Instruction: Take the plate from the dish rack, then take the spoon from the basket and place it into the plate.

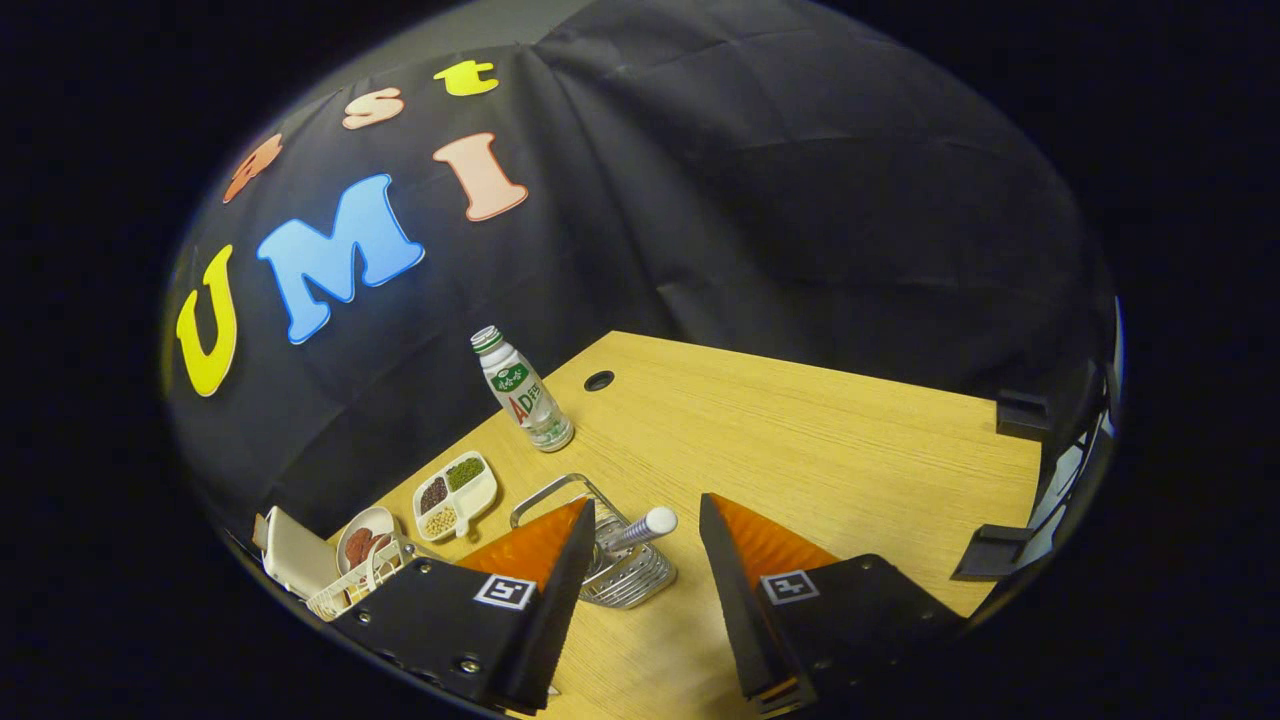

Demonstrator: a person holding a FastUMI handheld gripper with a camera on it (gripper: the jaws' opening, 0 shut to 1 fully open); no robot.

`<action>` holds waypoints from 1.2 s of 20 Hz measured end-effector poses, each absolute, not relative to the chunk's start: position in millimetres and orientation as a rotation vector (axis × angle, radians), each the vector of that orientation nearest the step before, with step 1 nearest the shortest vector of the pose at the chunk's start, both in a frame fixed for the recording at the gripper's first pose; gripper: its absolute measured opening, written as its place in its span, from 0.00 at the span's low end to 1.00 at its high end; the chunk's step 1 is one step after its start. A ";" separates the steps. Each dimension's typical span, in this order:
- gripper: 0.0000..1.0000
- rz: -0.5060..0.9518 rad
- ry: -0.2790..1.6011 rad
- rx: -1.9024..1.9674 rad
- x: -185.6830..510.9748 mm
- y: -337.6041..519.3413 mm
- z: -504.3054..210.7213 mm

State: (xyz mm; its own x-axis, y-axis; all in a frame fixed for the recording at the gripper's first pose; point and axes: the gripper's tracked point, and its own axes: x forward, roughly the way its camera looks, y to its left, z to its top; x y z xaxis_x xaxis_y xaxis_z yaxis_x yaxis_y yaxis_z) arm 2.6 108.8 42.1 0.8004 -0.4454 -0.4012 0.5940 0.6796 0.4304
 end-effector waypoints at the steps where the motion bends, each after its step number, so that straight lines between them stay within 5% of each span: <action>1: 0.57 -0.588 0.272 0.578 6.9 107.8 40.5; 6: 0.25 -0.596 0.289 0.563 16.1 108.7 37.7; 8: 0.25 -0.500 0.211 0.586 24.1 118.5 58.6; 9: 0.09 -0.482 0.200 0.552 28.7 123.1 64.9; 11: 0.01 -0.464 0.235 0.484 34.6 127.8 64.9; 24: 0.01 -0.439 0.247 0.173 28.8 155.7 133.6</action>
